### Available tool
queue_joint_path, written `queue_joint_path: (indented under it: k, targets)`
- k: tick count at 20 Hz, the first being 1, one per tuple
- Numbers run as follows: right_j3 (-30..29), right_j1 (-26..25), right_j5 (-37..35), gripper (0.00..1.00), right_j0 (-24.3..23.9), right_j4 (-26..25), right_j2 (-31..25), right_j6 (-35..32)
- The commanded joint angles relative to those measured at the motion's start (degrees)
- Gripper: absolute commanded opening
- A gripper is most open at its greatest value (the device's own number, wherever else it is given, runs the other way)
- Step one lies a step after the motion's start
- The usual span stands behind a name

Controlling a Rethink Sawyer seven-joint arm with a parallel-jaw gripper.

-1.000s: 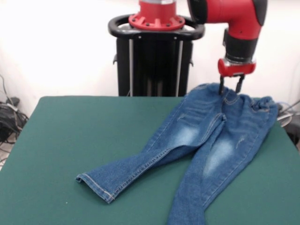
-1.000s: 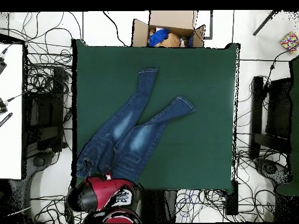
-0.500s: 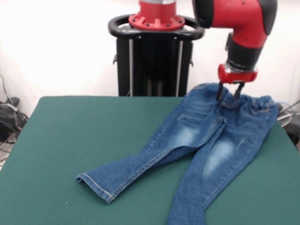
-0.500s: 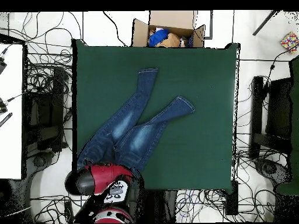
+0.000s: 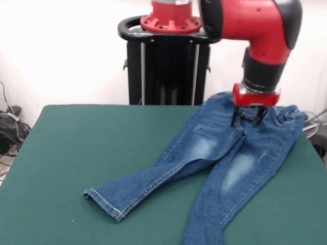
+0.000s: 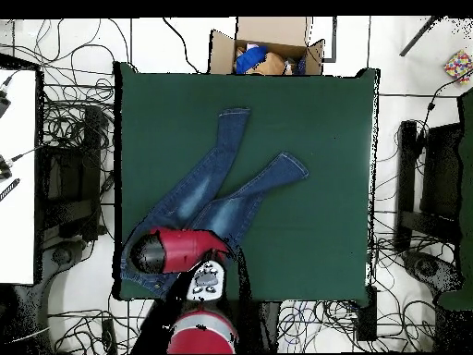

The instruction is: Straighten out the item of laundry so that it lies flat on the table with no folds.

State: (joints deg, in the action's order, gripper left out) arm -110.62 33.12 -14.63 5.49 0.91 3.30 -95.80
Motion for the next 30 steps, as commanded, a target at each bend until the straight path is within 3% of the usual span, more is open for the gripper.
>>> queue_joint_path:
  k: [1,13,30]
  targets:
    - [11.06,-2.71,-4.82,1.0,-5.93,-2.46,-5.01,0.63]
    - [12.12,-0.89,-7.64,1.0,-7.15,-4.66,-5.66,-0.47]
    - [22.33,-6.28,-13.46,1.0,-18.27,-10.74,-12.1,7.1]
